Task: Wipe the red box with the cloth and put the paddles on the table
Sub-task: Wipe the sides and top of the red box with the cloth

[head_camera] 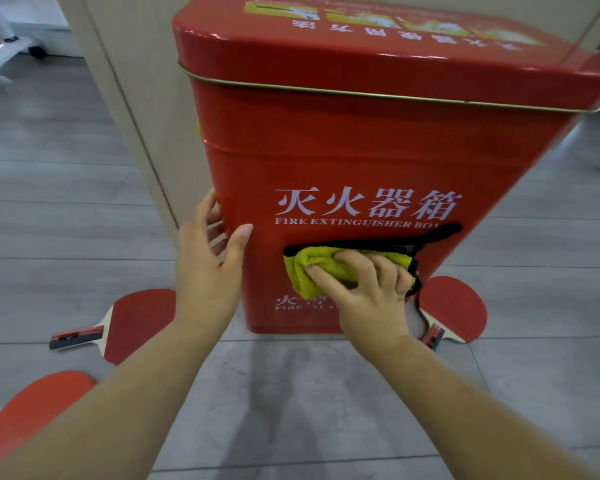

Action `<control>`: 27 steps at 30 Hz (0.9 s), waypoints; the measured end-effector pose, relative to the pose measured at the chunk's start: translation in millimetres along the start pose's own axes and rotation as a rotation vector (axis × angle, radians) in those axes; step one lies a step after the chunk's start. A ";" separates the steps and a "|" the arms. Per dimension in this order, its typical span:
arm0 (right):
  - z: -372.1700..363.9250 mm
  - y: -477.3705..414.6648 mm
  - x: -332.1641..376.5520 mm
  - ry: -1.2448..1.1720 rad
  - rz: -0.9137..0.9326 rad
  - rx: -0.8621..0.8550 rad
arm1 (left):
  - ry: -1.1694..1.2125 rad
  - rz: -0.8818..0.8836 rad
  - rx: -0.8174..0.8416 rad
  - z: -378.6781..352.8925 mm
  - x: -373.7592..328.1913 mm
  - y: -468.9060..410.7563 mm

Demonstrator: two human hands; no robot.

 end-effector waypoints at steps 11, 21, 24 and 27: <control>13.7 45.9 -99.1 -0.237 -0.811 0.132 | -0.035 0.017 -0.075 -4.0 6.7 5.7; -13.9 53.9 -43.1 -0.222 -1.095 -0.001 | -0.029 0.143 -0.044 5.6 7.7 -2.0; -23.7 48.0 -16.6 -0.191 -1.065 -0.012 | -0.016 0.155 -0.035 7.1 9.0 -5.3; -32.2 42.8 12.5 -0.163 -0.981 -0.020 | 0.017 0.170 -0.018 7.9 8.7 -8.1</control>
Point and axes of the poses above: each hand's wrist, its own y-axis away from the middle knuckle, its own z-axis out of the back of the hand, x = y × z, the point moved 7 cm from there along -y, towards the middle knuckle, and after that the axes turned 12 degrees about -x, right-handed, at the moved point
